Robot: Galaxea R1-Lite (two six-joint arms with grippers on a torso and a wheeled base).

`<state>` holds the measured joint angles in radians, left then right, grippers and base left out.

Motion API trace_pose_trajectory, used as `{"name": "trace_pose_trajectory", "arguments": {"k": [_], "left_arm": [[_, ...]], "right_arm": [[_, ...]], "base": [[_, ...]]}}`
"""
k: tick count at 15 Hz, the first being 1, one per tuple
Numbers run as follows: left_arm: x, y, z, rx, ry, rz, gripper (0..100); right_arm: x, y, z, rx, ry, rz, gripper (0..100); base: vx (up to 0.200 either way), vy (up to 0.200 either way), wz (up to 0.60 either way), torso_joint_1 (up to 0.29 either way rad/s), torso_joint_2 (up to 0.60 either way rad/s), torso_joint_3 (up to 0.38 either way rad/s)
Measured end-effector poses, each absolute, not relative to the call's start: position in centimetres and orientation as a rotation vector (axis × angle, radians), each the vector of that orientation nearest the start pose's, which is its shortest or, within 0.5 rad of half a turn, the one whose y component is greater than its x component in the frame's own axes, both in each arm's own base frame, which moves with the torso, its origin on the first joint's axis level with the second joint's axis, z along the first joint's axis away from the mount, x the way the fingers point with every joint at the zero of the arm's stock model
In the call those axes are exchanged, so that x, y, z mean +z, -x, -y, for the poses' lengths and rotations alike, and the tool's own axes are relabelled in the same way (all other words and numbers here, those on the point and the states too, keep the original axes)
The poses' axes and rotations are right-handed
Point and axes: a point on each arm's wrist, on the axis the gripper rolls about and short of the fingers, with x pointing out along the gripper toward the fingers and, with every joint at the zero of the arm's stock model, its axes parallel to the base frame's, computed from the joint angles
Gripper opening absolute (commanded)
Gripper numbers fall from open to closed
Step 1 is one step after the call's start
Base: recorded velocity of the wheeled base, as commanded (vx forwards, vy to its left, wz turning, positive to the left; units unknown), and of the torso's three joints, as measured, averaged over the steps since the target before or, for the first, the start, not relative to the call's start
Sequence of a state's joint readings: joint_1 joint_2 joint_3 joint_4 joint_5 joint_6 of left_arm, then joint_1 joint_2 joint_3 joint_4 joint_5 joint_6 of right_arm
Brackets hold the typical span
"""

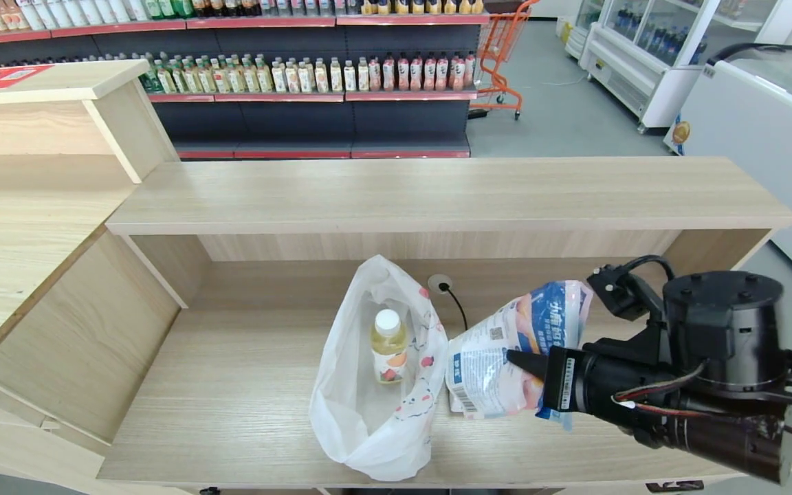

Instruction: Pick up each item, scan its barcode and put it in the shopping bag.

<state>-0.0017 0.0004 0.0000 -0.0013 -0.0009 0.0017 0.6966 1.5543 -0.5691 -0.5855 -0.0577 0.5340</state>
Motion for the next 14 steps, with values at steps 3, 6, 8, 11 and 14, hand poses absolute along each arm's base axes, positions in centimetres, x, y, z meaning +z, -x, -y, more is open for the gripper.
{"name": "trace_pose_trajectory", "arguments": {"k": [3, 6, 8, 11, 14], "left_arm": [[7.6, 2.3, 0.0, -0.002, -0.002, 0.001, 100], [7.6, 2.3, 0.0, -0.003, -0.001, 0.001, 100], [7.6, 2.3, 0.0, -0.003, -0.002, 0.001, 100], [7.6, 2.3, 0.0, -0.003, -0.002, 0.001, 100], [7.6, 2.3, 0.0, -0.003, -0.002, 0.001, 100]], "right_arm": [[13.8, -20.2, -16.8, 0.481, -0.36, -0.602, 0], [12.0, -21.5, -18.0, 0.444, -0.383, -0.663, 0], [11.2, -22.4, -18.7, 0.42, -0.403, -0.688, 0], [10.3, -23.4, -19.6, 0.418, -0.453, -0.667, 0], [9.7, -24.2, -20.5, 0.454, -0.505, -0.602, 0]], "base": [[0.0, 0.0, 0.0, 0.0, 0.0, 0.0], [0.0, 0.0, 0.0, 0.0, 0.0, 0.0], [0.0, 0.0, 0.0, 0.0, 0.0, 0.0], [0.0, 0.0, 0.0, 0.0, 0.0, 0.0], [0.0, 0.0, 0.0, 0.0, 0.0, 0.0]]}}
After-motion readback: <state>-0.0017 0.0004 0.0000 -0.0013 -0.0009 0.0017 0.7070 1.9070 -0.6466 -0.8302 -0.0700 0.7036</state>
